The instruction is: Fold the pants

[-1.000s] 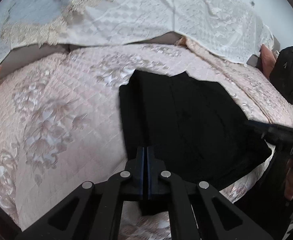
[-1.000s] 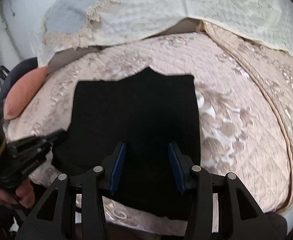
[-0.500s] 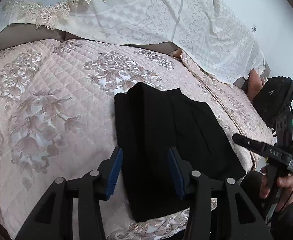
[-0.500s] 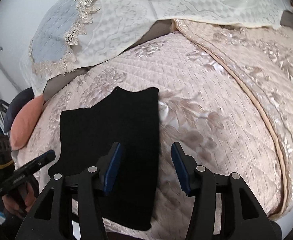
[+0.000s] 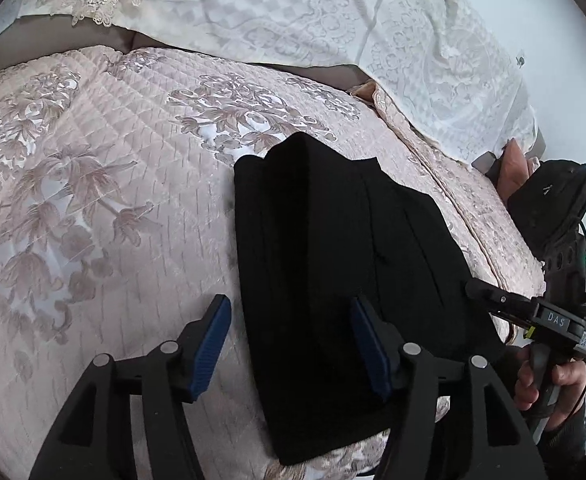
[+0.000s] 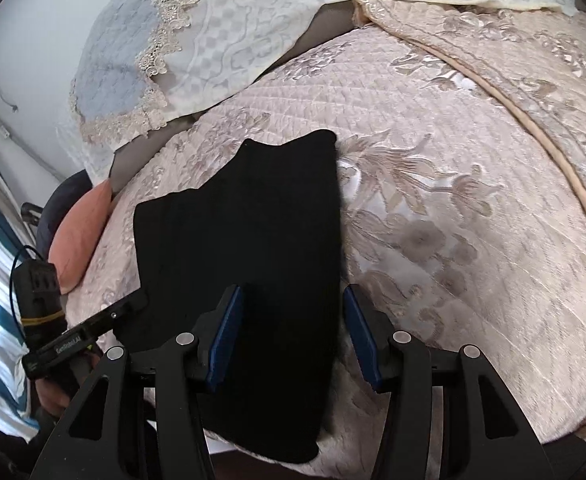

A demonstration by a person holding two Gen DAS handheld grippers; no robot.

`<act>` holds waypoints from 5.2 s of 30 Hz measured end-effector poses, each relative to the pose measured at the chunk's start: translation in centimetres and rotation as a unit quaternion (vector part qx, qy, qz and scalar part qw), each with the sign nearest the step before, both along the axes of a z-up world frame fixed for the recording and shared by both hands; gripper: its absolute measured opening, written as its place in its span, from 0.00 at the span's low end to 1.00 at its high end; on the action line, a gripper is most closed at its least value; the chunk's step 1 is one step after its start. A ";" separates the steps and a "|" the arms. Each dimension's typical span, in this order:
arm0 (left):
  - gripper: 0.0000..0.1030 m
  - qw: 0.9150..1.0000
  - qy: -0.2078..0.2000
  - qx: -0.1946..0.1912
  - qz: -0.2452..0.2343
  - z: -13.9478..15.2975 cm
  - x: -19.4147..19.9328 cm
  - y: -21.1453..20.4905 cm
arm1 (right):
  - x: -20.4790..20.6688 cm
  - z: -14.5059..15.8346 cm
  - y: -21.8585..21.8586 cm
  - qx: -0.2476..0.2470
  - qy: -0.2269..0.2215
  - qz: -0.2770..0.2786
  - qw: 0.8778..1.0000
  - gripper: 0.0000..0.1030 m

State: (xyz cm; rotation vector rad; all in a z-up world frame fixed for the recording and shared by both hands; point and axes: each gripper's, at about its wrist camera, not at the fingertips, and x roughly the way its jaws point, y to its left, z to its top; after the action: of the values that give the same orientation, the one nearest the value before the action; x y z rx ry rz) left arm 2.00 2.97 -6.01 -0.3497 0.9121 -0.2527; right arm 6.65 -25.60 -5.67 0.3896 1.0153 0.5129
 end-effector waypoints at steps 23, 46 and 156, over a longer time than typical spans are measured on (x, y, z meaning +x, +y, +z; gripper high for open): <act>0.25 0.999 -0.041 0.032 0.000 2.1 -0.3 -1.6 | 0.2 1.2 2.1 -0.012 -0.019 0.006 1.000 0.19; 0.18 0.990 -0.124 0.053 0.038 8.0 3.7 4.8 | 5.0 7.8 10.5 0.009 -0.119 0.076 0.990 0.15; 0.30 0.981 -0.013 0.168 0.101 1.0 -0.3 4.8 | 0.1 1.6 17.8 -0.206 -0.149 0.105 0.961 0.48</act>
State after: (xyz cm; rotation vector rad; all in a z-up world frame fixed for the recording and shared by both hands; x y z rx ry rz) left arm 1.70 7.77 -5.01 -0.1242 0.8685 0.0838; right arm 6.78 -7.79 -4.11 -0.1675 0.8451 0.5162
